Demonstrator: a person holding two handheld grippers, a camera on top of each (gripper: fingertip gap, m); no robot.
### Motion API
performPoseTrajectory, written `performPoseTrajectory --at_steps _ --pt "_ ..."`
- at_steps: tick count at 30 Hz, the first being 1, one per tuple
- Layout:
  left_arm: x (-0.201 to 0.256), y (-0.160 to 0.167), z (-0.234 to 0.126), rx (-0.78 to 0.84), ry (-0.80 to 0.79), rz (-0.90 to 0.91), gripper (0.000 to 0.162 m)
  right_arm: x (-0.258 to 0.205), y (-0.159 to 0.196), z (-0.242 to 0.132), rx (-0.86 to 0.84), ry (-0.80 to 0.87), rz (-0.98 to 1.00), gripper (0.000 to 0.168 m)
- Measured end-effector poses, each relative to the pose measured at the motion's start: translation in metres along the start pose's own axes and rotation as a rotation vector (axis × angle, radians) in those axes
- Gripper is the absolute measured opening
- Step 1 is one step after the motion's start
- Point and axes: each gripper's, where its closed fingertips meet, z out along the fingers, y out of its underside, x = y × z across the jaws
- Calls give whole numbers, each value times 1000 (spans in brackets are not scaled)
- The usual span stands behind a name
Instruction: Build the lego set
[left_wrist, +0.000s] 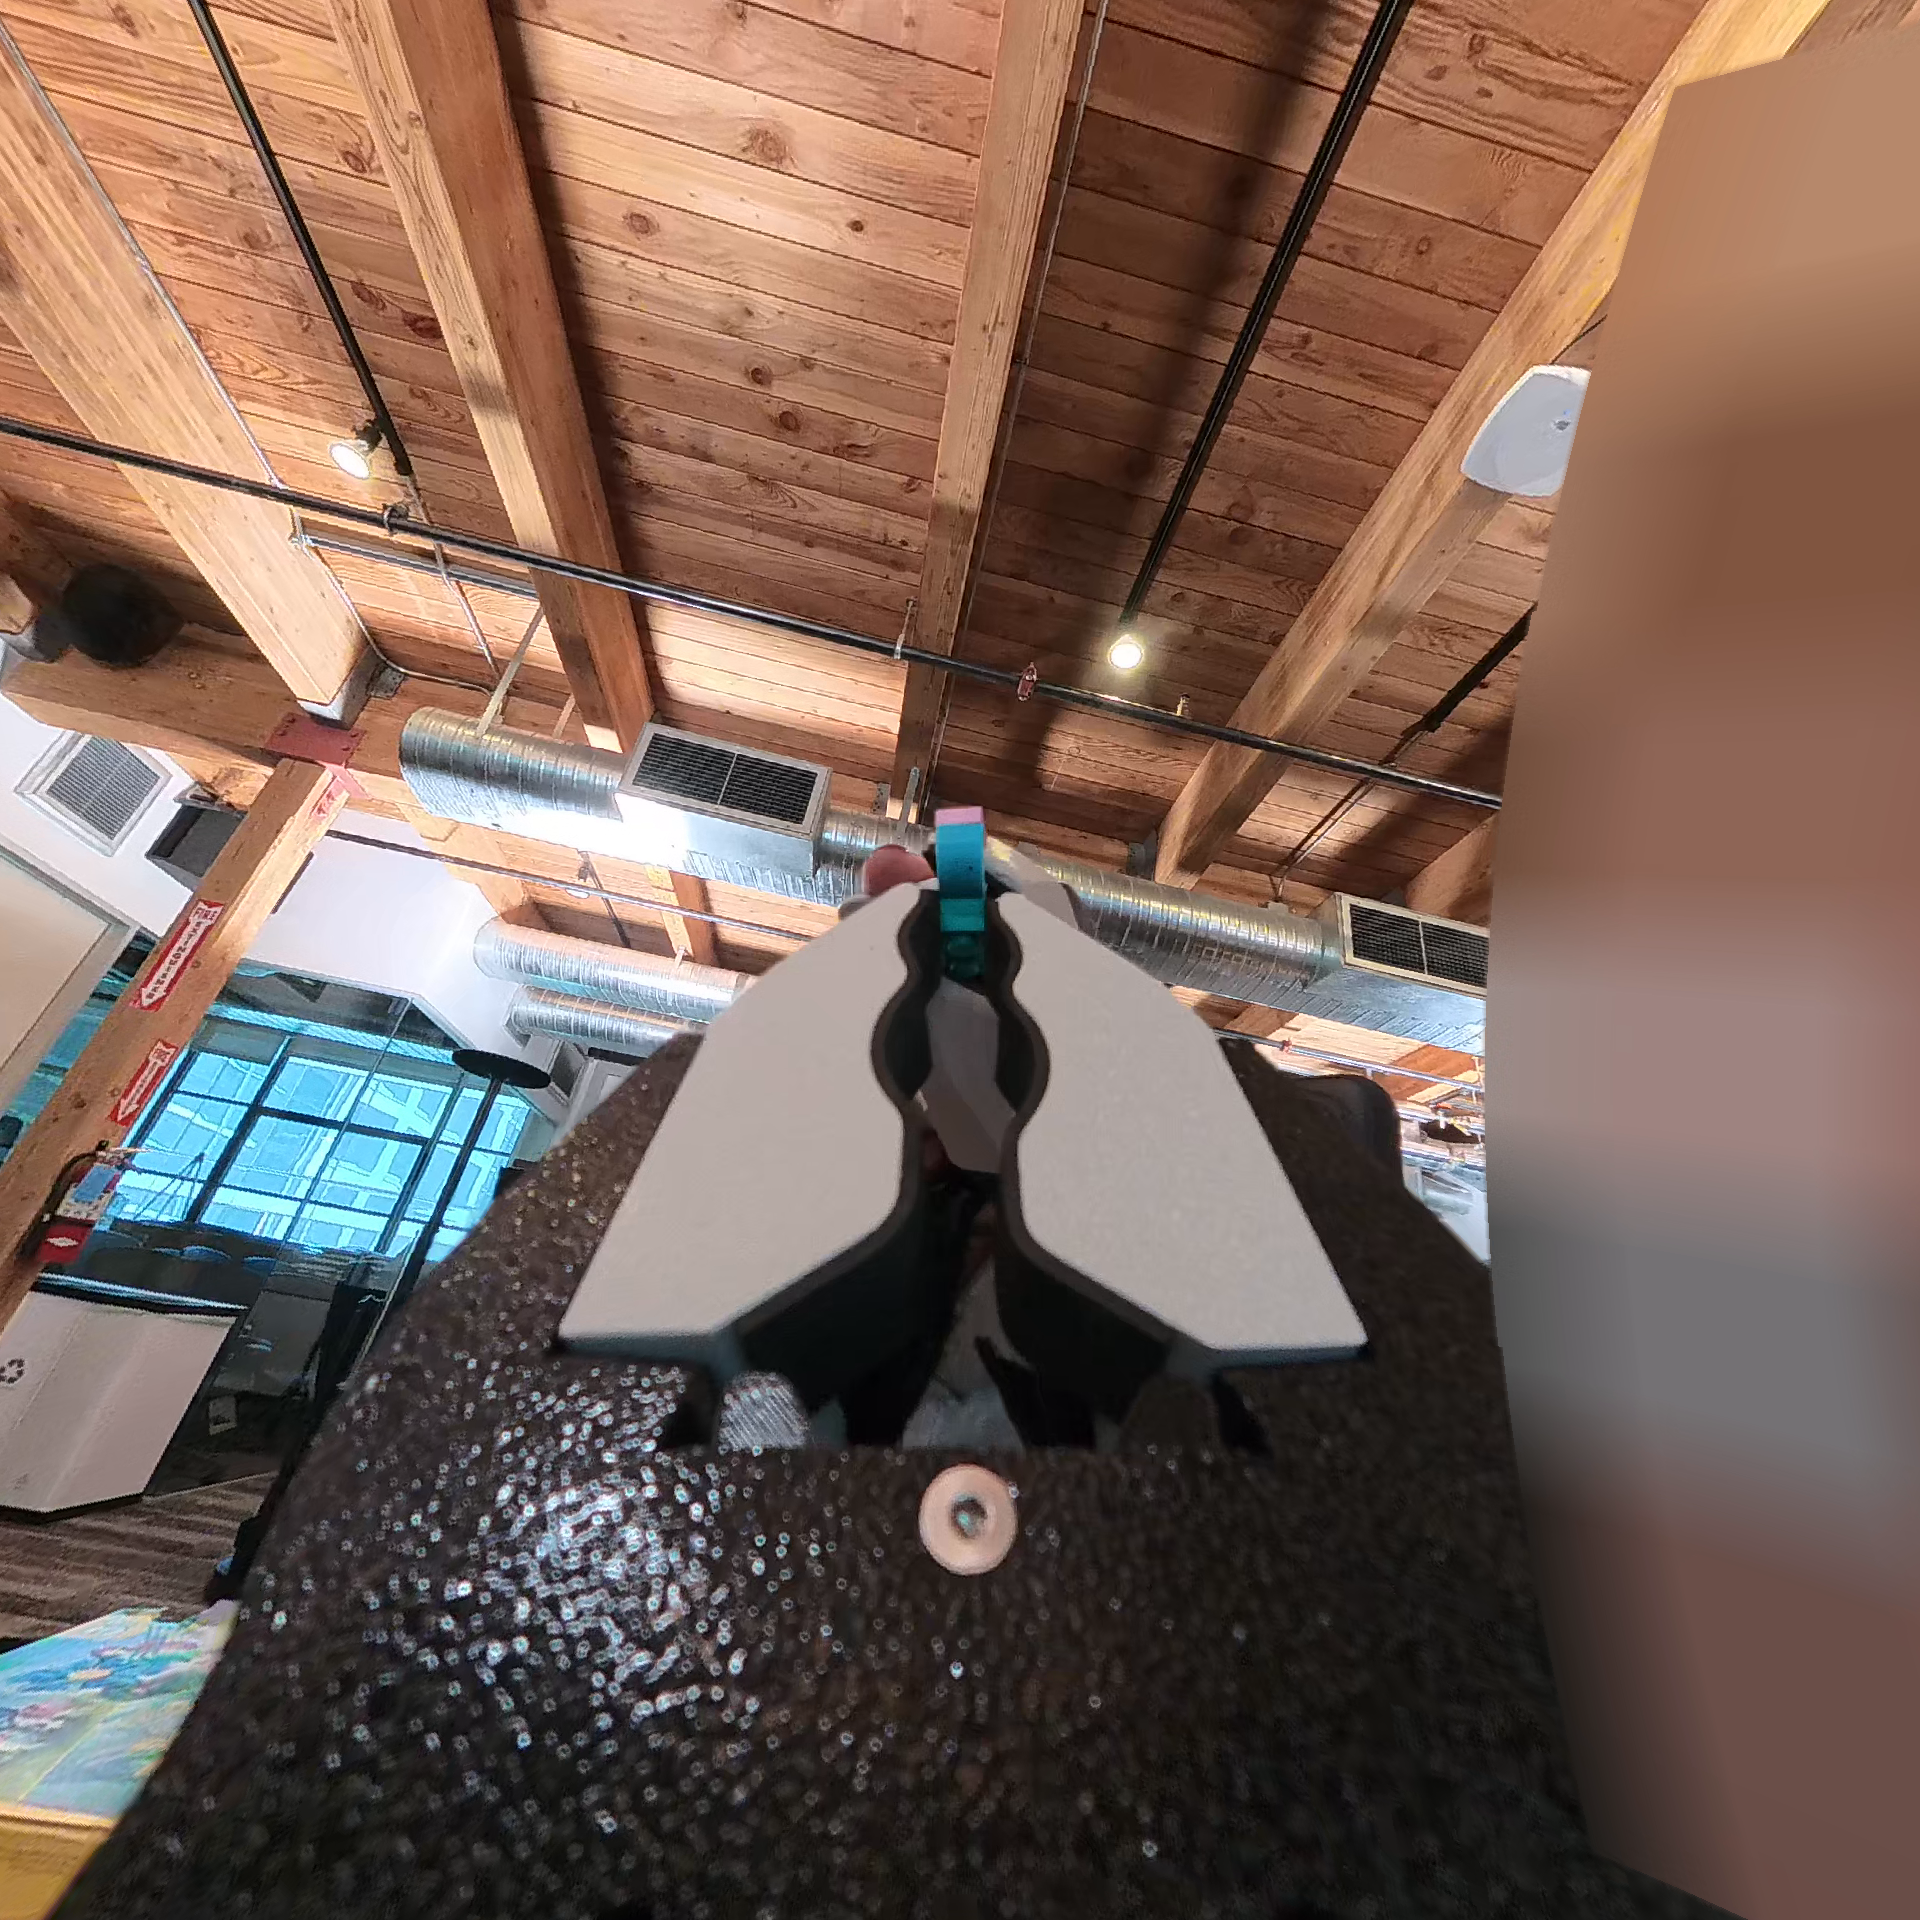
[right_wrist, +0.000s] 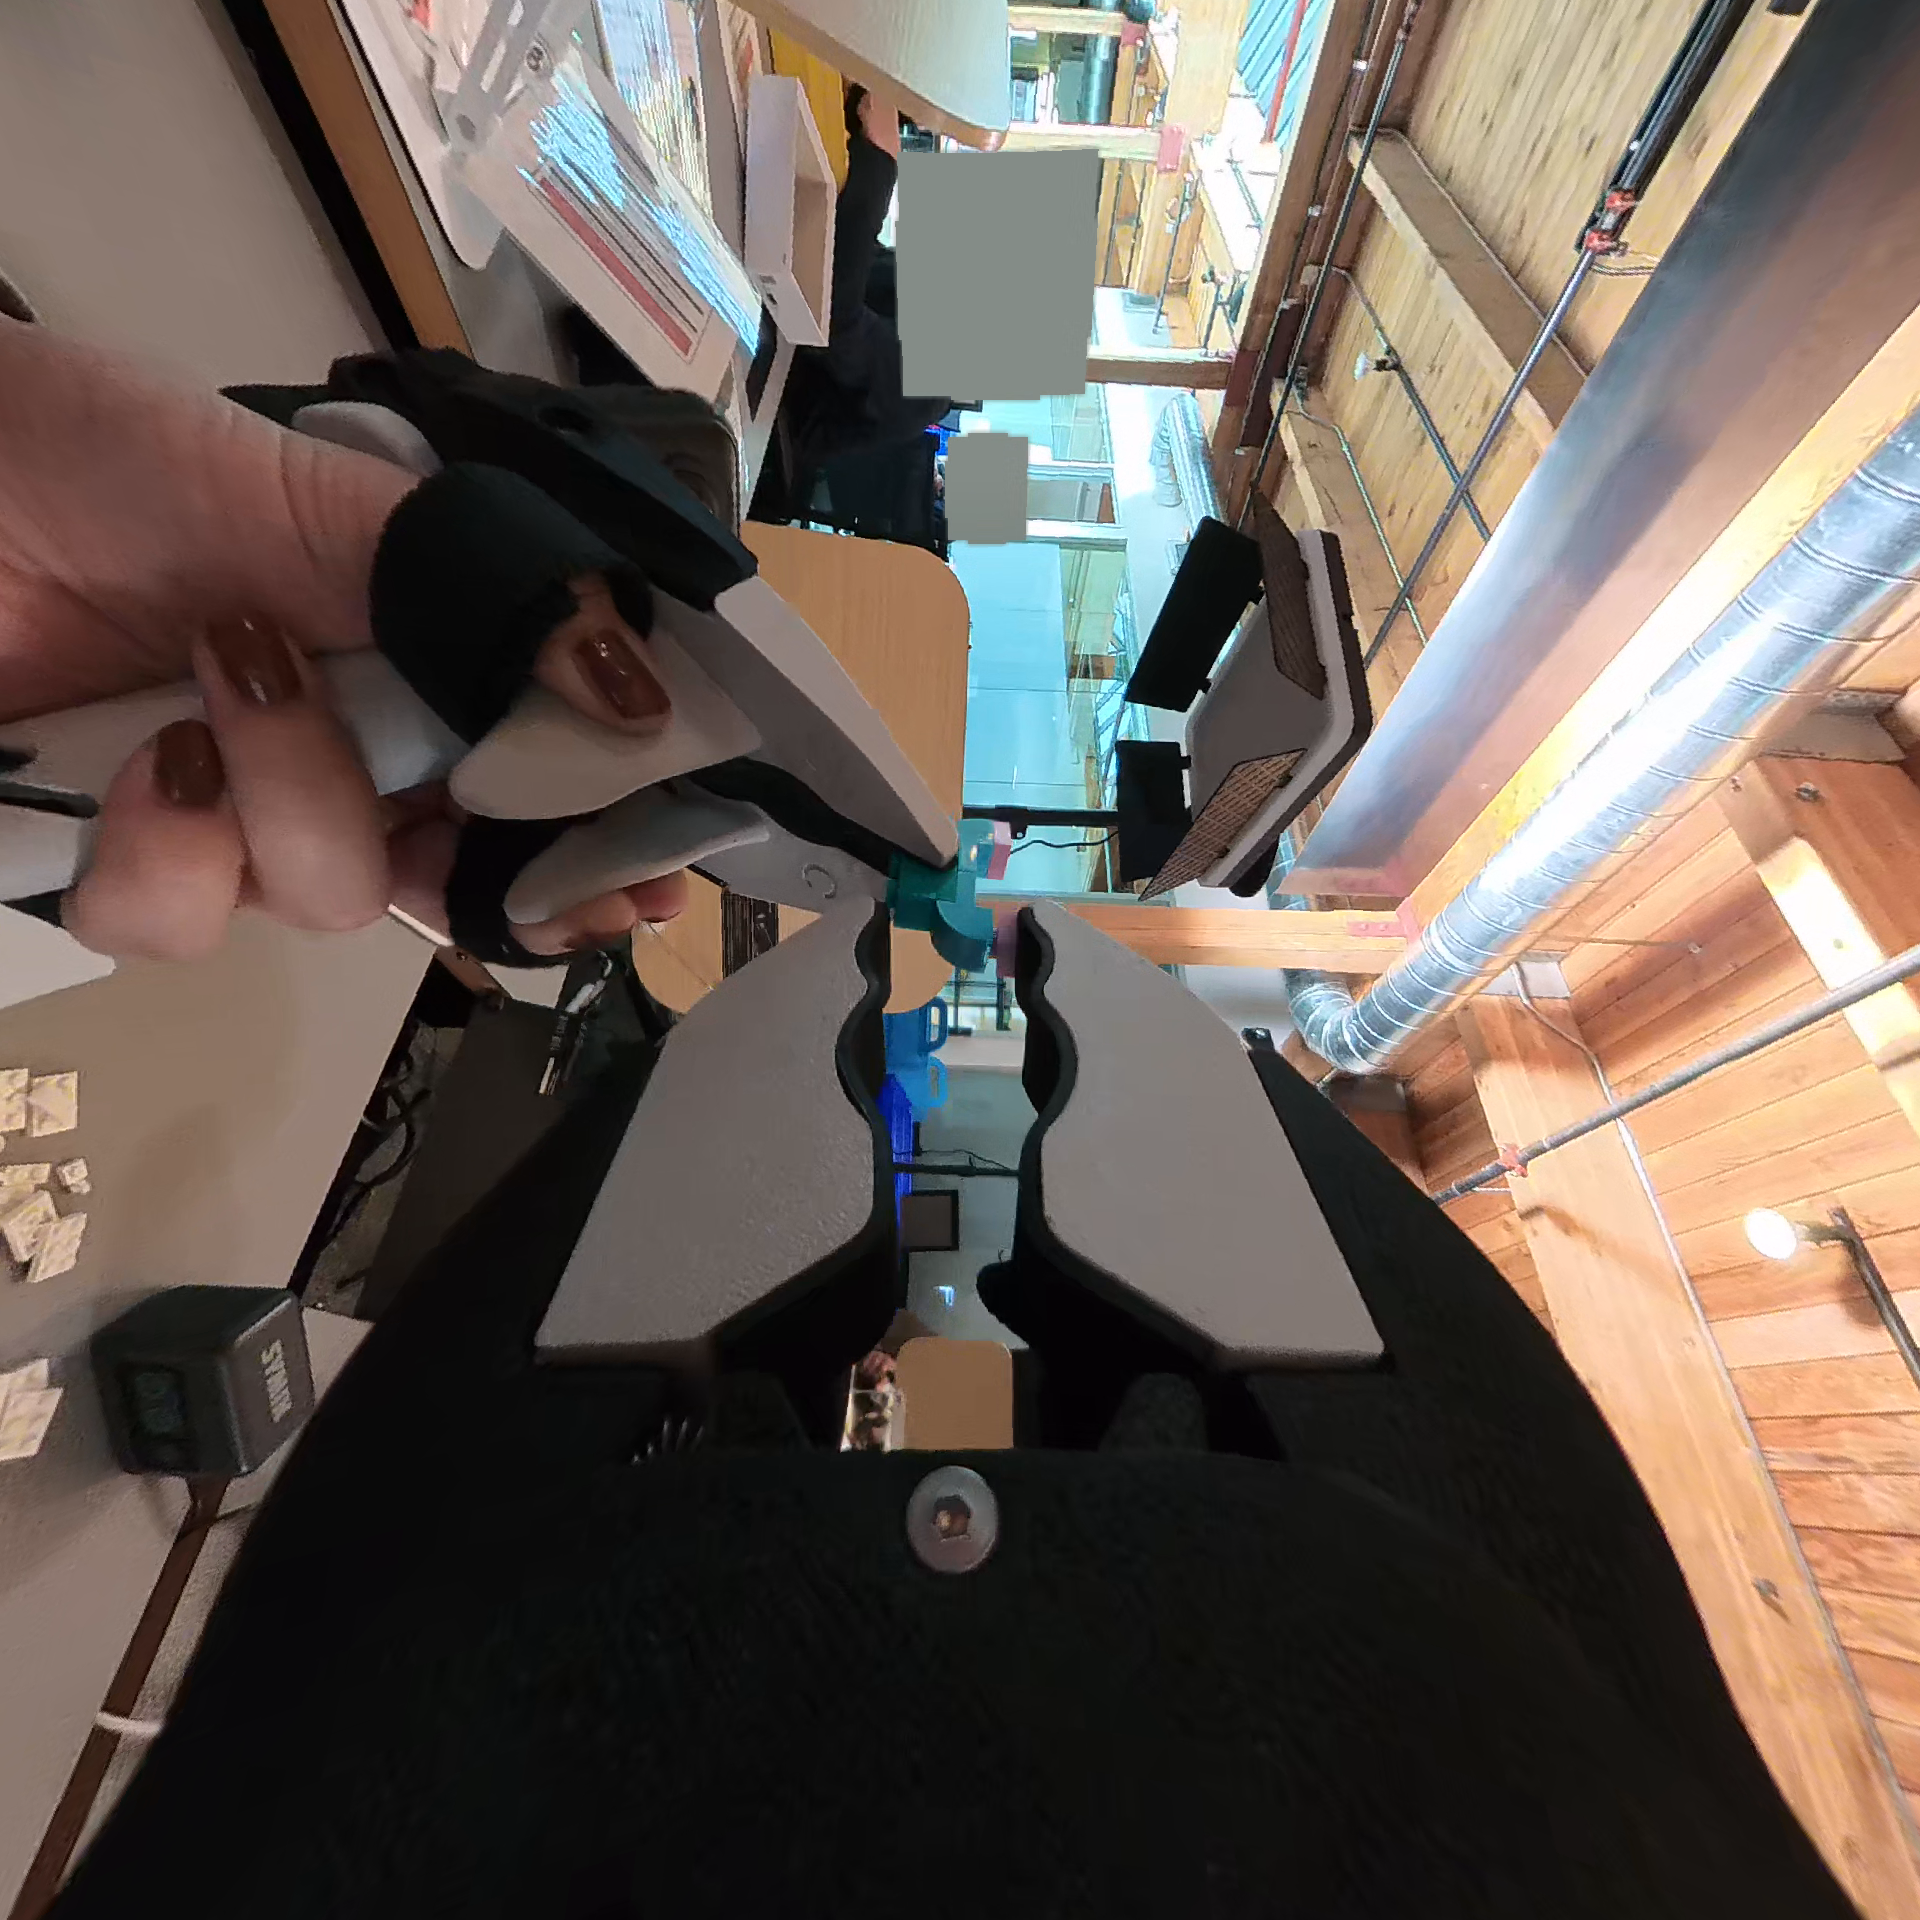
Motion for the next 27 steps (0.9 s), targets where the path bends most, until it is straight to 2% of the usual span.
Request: performPoseTrajectory --at_steps 18,23,27 --pt "-7 -3 -5 49 -7 -32 7 -3 8 5 -109 67 -90 19" --pt "-8 -2 -5 64 5 -66 7 -5 8 5 -97 32 42 19" --pt "-3 -5 -6 103 42 -105 7 -3 4 6 -57 71 130 20"
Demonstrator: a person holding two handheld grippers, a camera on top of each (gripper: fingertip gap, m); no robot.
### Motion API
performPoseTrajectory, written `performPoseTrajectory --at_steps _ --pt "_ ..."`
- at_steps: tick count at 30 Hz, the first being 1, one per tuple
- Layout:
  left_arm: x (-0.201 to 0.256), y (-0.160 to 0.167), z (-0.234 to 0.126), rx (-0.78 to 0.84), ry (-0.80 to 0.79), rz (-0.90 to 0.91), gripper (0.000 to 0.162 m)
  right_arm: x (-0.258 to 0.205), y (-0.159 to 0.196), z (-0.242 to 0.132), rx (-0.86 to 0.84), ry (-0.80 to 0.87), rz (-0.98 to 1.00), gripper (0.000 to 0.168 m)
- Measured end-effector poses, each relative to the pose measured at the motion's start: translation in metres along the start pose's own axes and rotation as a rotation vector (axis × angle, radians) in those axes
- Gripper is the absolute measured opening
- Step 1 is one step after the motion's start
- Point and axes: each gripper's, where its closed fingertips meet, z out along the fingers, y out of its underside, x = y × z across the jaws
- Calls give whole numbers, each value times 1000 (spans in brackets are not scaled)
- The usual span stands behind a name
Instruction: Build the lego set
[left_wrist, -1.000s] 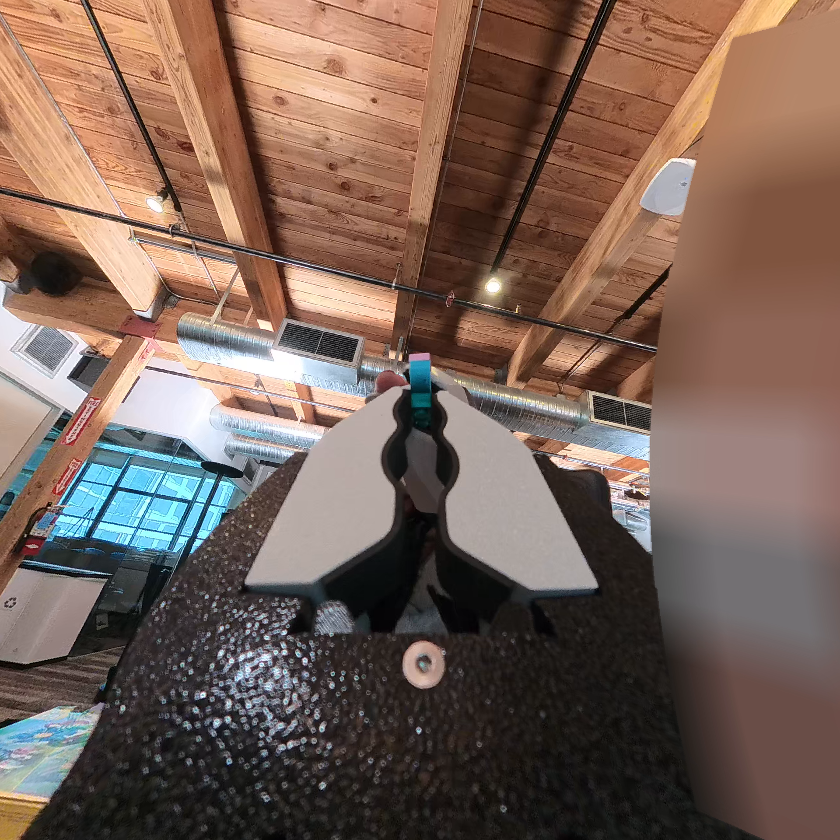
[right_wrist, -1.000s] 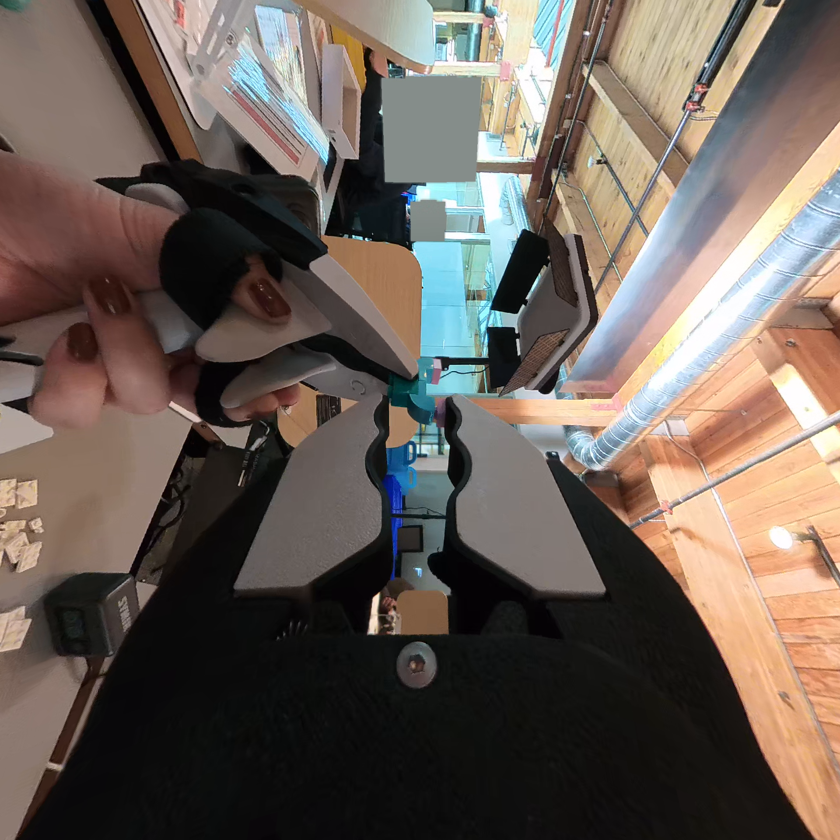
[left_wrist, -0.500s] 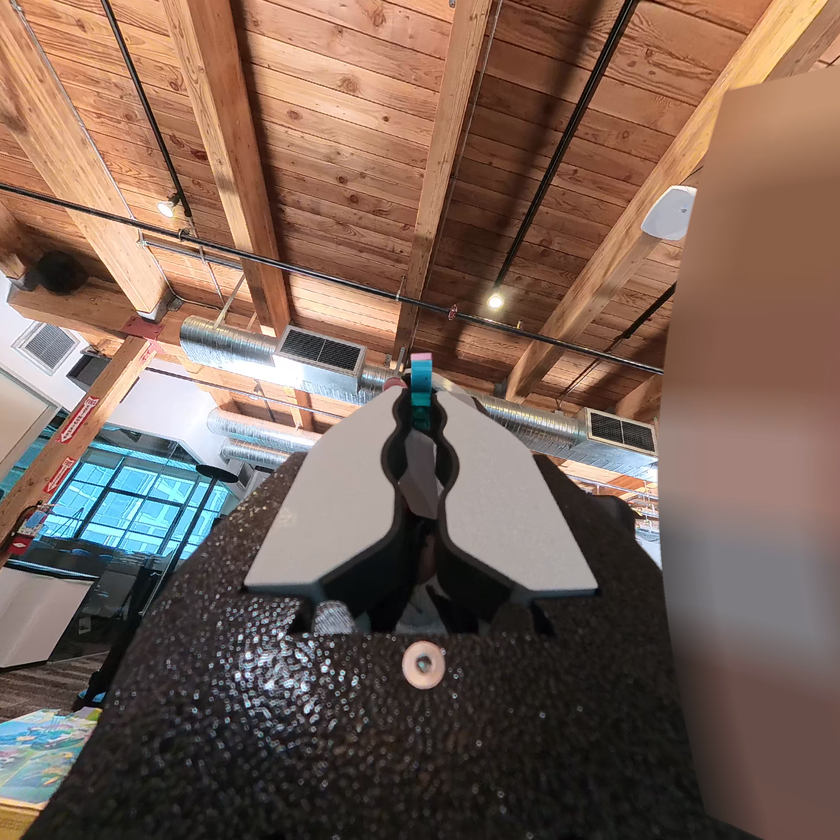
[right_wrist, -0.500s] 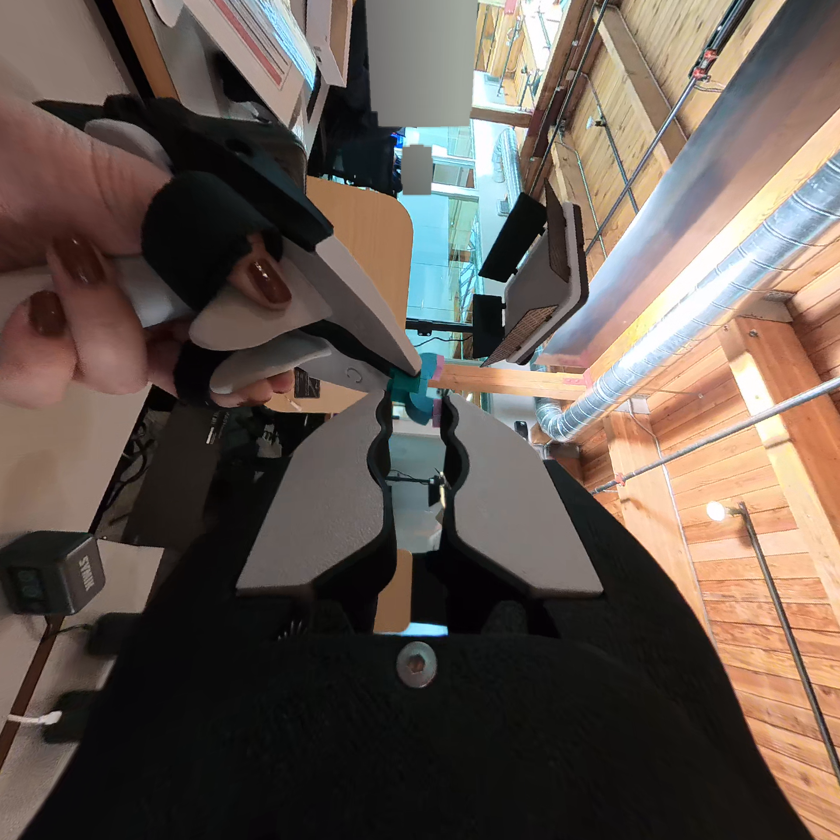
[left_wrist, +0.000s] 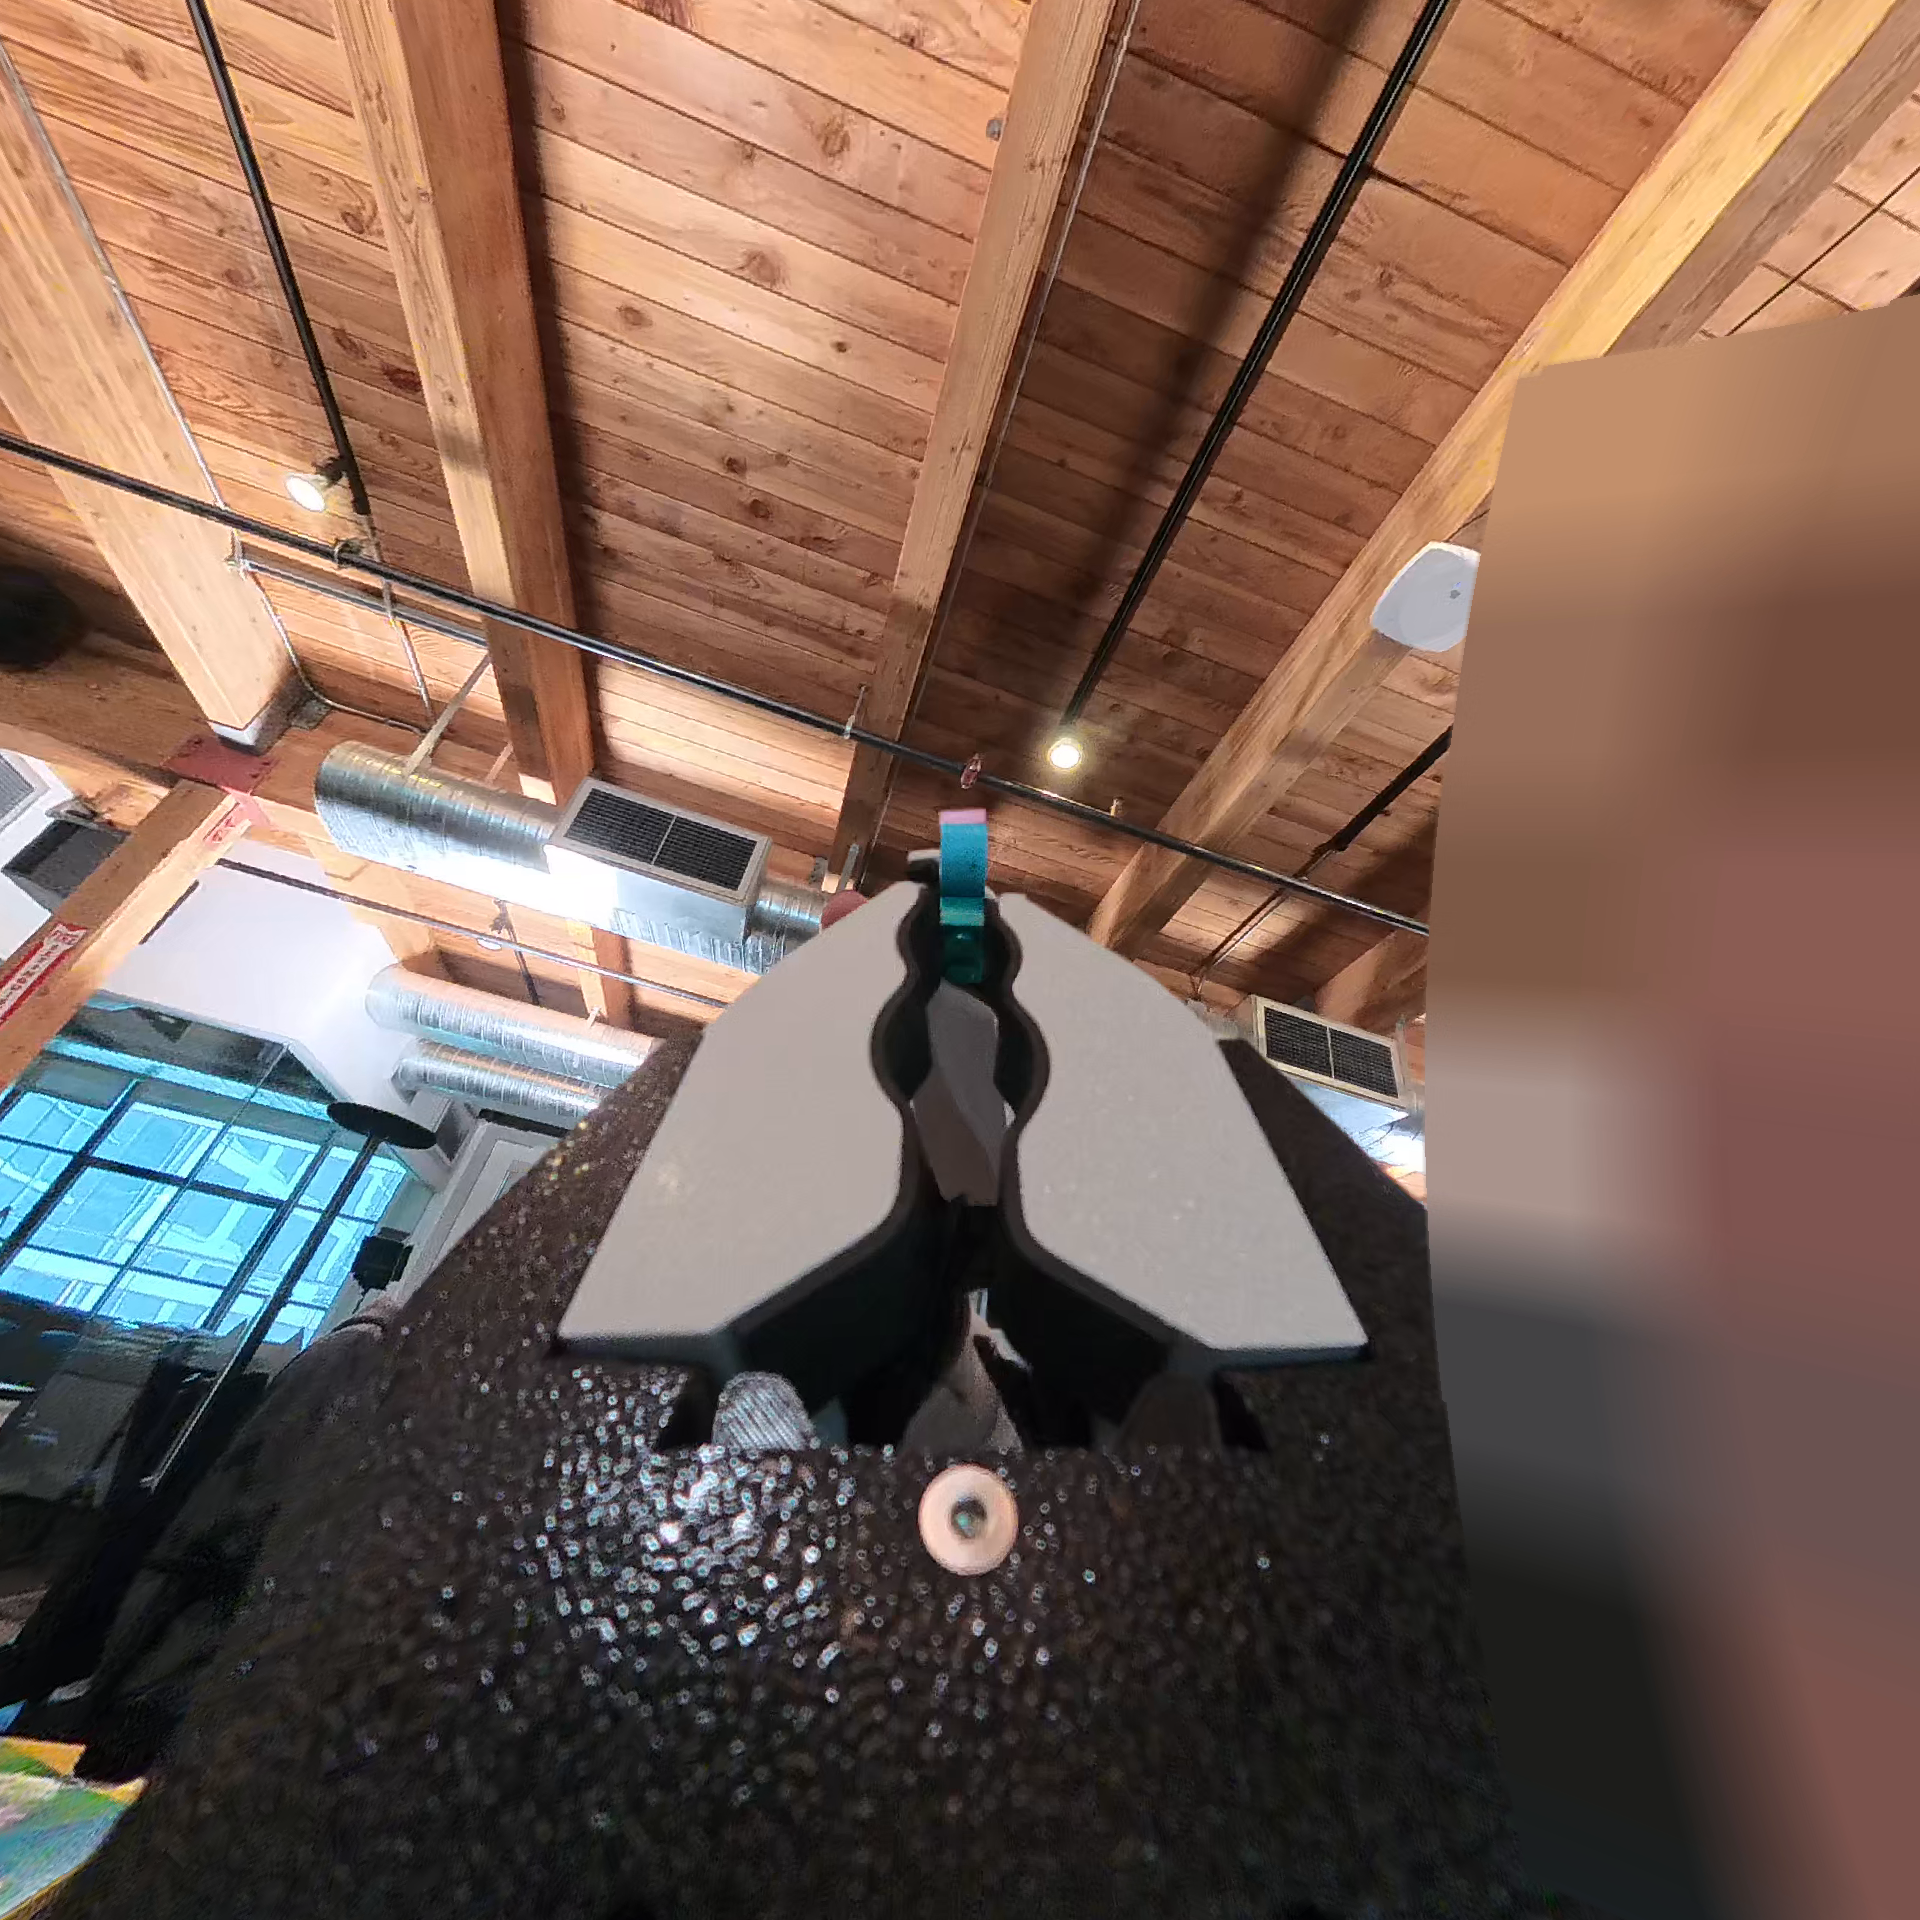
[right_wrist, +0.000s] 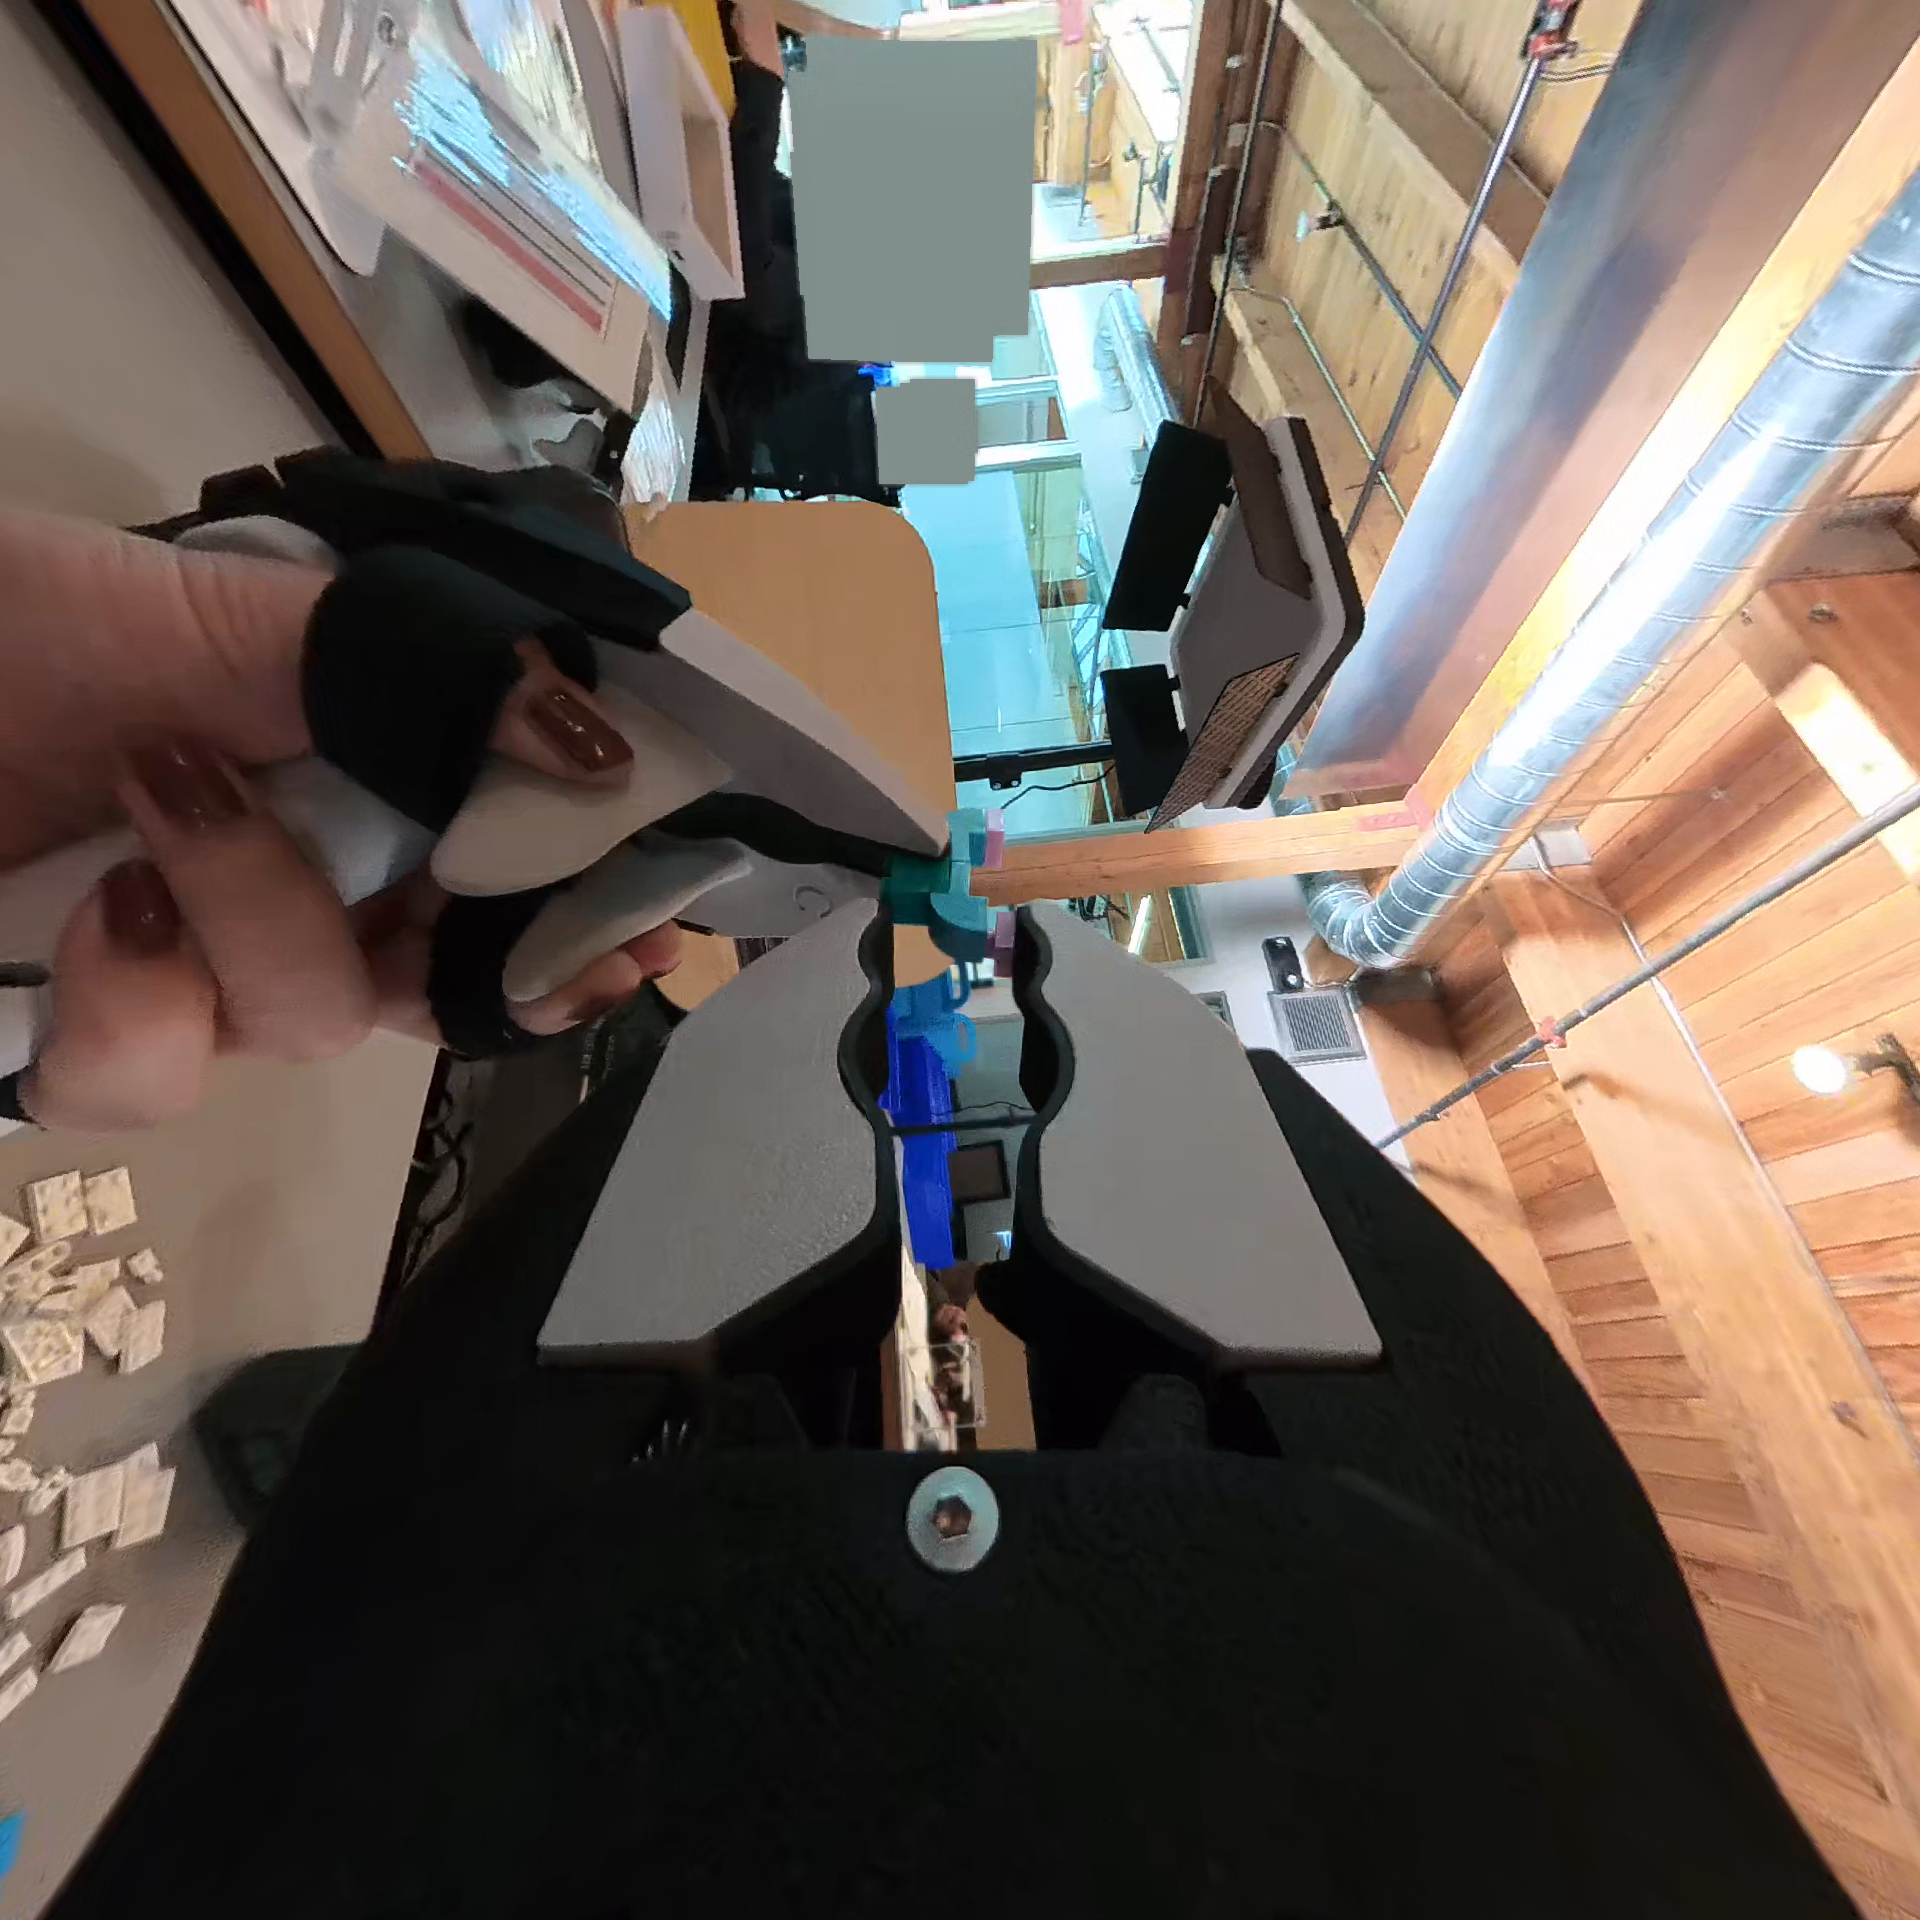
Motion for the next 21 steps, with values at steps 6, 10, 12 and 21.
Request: performPoseTrajectory --at_steps 6,10,12,21 --pt "-2 -3 -2 29 -3 -24 7 -1 1 3 -29 76 -92 20" --pt "-4 -5 -3 49 -7 -32 7 -1 1 4 -61 129 -189 20" --pt "-7 -4 -4 38 -24 -35 7 -2 4 4 -70 112 -167 20" --pt "-16 5 0 -173 -80 -8 18 -2 9 -4 -25 -14 -16 19"
